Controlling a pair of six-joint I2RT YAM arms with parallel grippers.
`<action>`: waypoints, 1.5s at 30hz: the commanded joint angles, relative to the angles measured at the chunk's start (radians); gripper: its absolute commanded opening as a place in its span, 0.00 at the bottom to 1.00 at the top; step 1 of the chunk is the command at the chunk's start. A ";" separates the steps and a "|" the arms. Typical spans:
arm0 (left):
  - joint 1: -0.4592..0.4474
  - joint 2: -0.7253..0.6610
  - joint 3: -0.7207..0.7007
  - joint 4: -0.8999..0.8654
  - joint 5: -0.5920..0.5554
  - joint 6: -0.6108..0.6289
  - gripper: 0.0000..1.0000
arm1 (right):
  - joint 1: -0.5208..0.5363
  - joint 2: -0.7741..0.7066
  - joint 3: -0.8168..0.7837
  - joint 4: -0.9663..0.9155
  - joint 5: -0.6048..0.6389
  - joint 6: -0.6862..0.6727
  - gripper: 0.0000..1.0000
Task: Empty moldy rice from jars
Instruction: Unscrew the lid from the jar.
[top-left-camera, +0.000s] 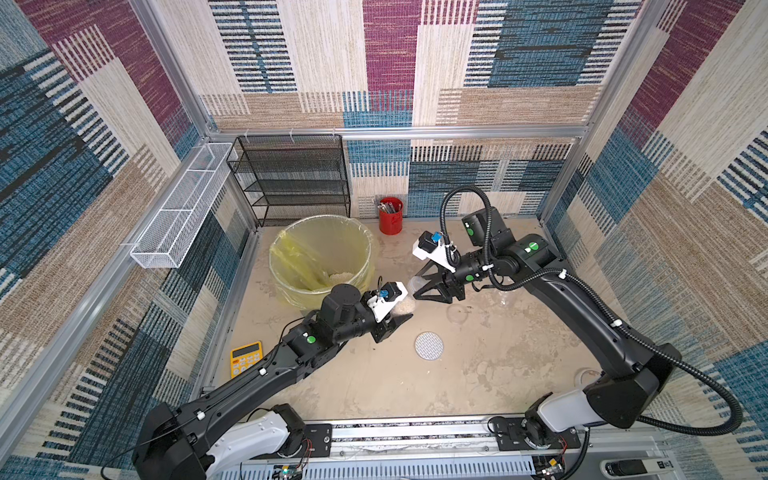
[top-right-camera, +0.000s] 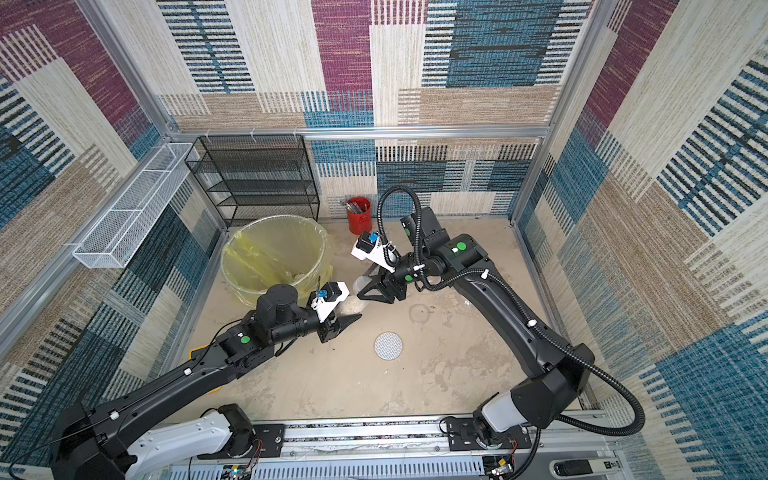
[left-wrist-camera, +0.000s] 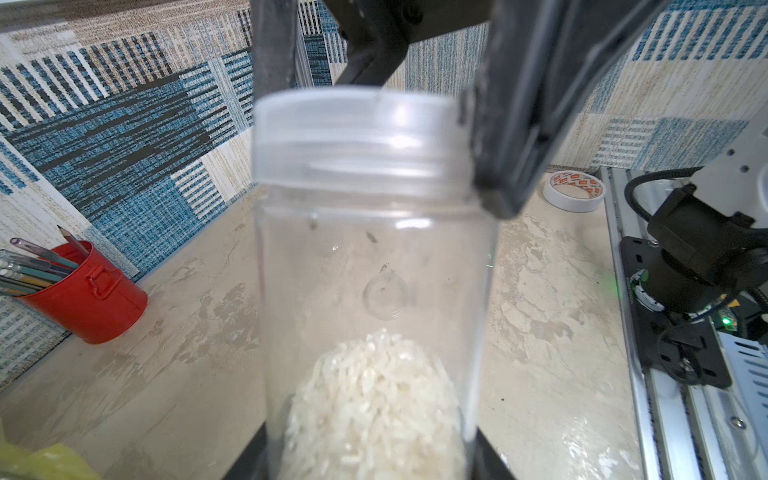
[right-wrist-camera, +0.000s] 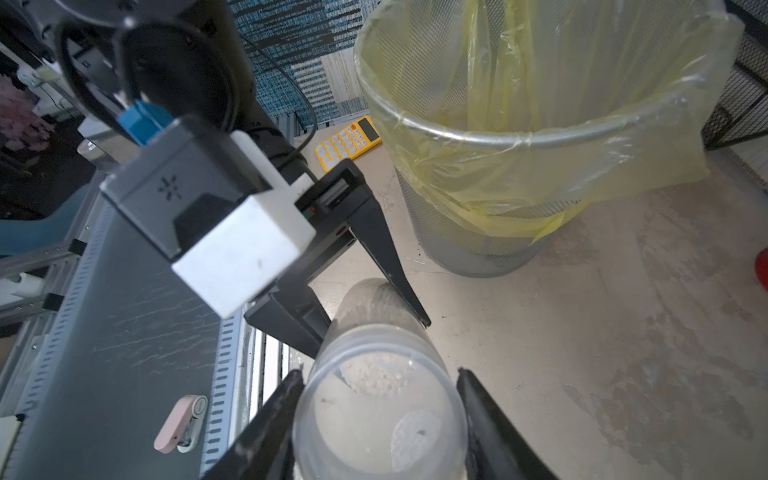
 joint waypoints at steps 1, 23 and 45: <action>0.002 -0.020 0.007 0.077 0.046 -0.020 0.04 | -0.002 -0.023 -0.019 0.015 0.093 -0.147 0.58; 0.007 -0.038 -0.009 0.078 0.013 -0.011 0.02 | -0.024 -0.178 -0.174 0.233 0.113 -0.111 0.79; 0.007 -0.049 -0.031 0.156 -0.063 0.003 0.01 | -0.044 -0.438 -0.242 0.418 0.243 0.881 0.84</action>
